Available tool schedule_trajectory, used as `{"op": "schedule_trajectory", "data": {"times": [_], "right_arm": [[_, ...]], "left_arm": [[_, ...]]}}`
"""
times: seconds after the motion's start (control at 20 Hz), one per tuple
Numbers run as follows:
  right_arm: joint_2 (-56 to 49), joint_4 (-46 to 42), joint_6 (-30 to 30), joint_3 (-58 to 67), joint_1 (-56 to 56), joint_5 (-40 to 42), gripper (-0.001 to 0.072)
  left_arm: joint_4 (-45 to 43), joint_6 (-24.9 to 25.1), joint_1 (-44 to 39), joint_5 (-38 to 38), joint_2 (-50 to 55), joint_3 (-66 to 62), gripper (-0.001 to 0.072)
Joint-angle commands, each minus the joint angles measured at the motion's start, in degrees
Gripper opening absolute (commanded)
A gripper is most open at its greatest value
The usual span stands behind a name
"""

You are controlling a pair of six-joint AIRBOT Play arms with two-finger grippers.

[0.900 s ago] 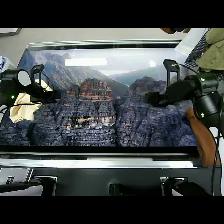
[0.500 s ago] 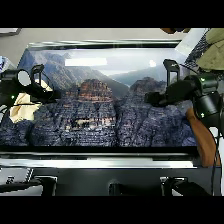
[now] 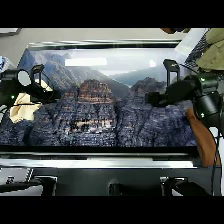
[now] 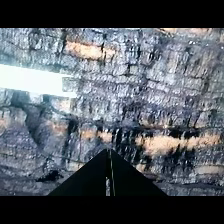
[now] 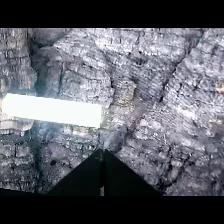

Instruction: Fold the clothes and pants, and hang the long-sleeved shirts on hangers.

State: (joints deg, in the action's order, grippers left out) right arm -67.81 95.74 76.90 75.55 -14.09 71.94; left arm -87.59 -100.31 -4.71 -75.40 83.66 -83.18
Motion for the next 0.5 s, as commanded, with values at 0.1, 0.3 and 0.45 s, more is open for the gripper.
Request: {"op": "schedule_trajectory", "data": {"times": [0.1,0.3,0.45], "right_arm": [[0.02,-0.07,0.02,0.07,-0.04,-0.63,0.0032],[0.02,-0.04,0.02,0.07,-0.04,-3.56,0.0032],[0.02,0.02,0.00,0.09,-0.04,-6.01,0.0032]], "left_arm": [[0.00,0.02,-0.02,0.00,0.02,0.02,0.0020],[0.00,0.00,-0.02,0.00,0.13,0.02,0.0020],[0.00,0.02,-0.02,0.00,0.13,0.02,0.0020]]}}
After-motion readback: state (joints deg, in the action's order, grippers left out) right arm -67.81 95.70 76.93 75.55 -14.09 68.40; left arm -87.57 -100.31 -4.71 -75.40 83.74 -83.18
